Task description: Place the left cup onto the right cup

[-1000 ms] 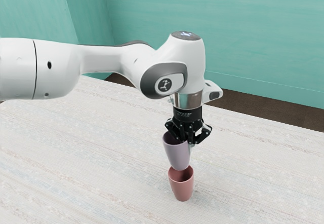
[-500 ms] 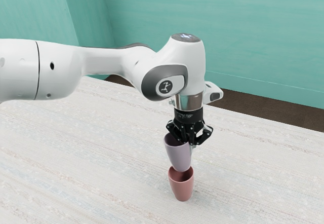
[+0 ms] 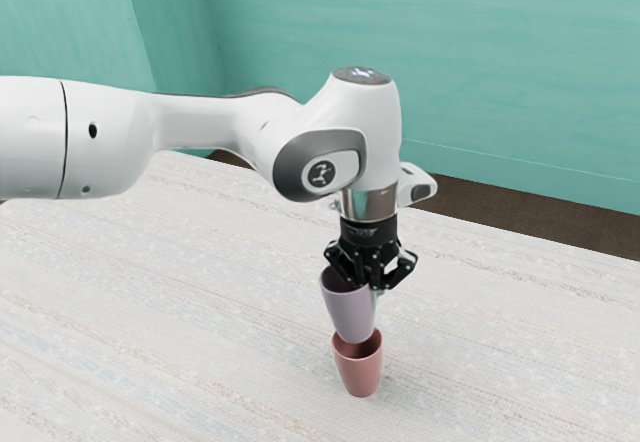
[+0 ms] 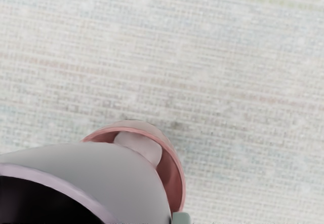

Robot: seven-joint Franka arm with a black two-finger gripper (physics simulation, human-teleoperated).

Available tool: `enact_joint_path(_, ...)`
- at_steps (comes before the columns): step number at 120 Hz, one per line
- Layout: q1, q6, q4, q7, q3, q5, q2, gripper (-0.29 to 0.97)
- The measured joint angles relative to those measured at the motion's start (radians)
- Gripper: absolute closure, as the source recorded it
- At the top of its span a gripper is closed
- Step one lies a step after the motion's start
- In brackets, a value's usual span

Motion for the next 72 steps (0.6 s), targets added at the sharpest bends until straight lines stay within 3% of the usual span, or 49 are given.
enact_joint_path(72, 0.002, -0.001, -0.017, -0.036, 0.001, -0.023, -0.004, 0.78)
